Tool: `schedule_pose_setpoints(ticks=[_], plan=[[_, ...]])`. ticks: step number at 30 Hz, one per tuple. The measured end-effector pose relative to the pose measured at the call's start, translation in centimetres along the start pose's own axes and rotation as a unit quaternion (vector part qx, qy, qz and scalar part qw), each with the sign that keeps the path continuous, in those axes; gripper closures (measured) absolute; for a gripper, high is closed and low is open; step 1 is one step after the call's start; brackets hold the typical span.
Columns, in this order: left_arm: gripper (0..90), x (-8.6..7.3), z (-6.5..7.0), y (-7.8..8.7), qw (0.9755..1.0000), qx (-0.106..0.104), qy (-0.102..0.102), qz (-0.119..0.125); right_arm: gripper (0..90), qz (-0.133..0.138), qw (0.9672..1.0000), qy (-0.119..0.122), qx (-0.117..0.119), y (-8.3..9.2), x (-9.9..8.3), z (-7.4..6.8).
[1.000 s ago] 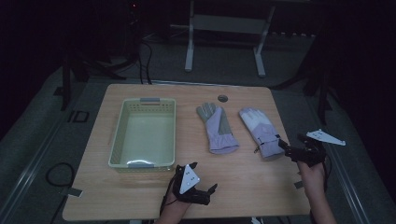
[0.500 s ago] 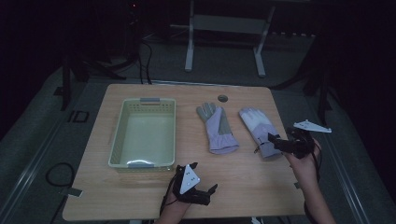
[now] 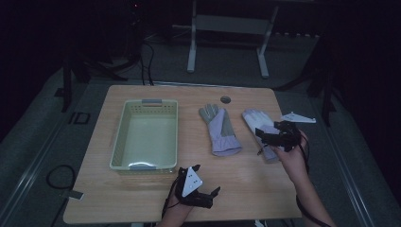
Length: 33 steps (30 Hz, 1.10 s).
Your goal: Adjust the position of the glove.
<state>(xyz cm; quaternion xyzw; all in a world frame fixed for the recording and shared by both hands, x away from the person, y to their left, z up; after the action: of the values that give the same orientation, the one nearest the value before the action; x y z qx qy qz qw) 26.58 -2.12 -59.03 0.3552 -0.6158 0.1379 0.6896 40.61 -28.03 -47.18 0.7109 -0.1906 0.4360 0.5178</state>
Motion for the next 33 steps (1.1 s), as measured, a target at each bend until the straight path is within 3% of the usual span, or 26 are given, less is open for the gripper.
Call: schedule_pose_setpoints(ticks=[6,16,22,33], plan=[[0.0,0.0,0.0,0.0,1.0000,-0.003,0.001,0.000,13.3,0.003,1.0000,0.006,0.007,-1.2,0.6,-1.2],[0.0,0.0,0.1,0.0,1.0000,-0.003,-0.002,0.000,16.5,-0.019,0.9994,0.023,0.015,-3.5,1.3,-3.2],[0.0,0.0,0.1,0.0,1.0000,-0.005,-0.002,0.000,16.8,-0.035,0.9990,0.021,0.018,-5.9,1.4,-4.8],[0.0,0.0,0.2,0.0,1.0000,-0.007,-0.005,0.001,28.0,-0.073,0.9967,0.020,0.029,-9.7,1.6,-7.1]])
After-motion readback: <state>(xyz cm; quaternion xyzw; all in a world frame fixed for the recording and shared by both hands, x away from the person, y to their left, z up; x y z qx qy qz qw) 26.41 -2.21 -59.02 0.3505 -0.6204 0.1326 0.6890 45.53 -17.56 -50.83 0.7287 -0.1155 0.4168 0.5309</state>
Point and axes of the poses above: each handheld gripper's, and its own axes: y roughly backward along the jaws, x roughly out of its top, z roughly to its right, the point moved 5 cm from there along -y, roughly forward along the jaws, and after that the axes turned 3 degrees about -y, right-handed, at the moved point
